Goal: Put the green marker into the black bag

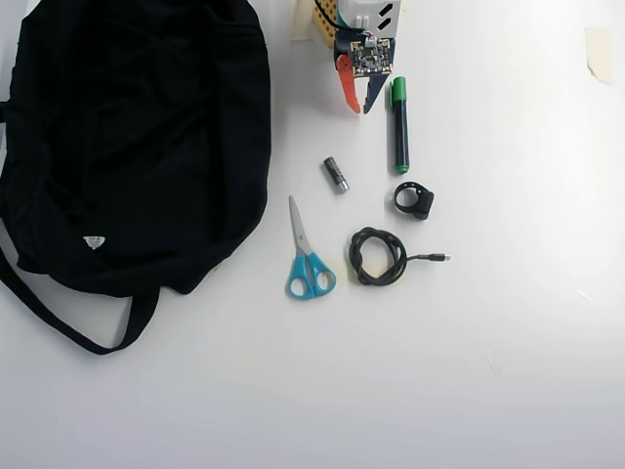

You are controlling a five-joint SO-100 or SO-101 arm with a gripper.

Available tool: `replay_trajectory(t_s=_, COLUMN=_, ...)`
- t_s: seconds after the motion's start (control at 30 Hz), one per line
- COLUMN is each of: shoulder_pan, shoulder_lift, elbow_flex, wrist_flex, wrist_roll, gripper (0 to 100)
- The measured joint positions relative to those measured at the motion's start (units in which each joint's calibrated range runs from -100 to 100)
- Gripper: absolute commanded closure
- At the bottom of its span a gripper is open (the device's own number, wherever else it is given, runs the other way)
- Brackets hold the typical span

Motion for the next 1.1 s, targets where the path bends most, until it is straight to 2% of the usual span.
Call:
replay_trajectory(t_s=0.9, shoulder_pan=0.00, shoulder_lift=0.00, elbow_flex=0.00, wrist_flex=0.00, wrist_roll=-0.05, gripper=98)
replay_trajectory(t_s=1.1, shoulder_pan=0.00, shoulder_lift=0.00, elbow_flex=0.08, wrist_flex=-5.58, wrist_roll=-0.10, gripper=98)
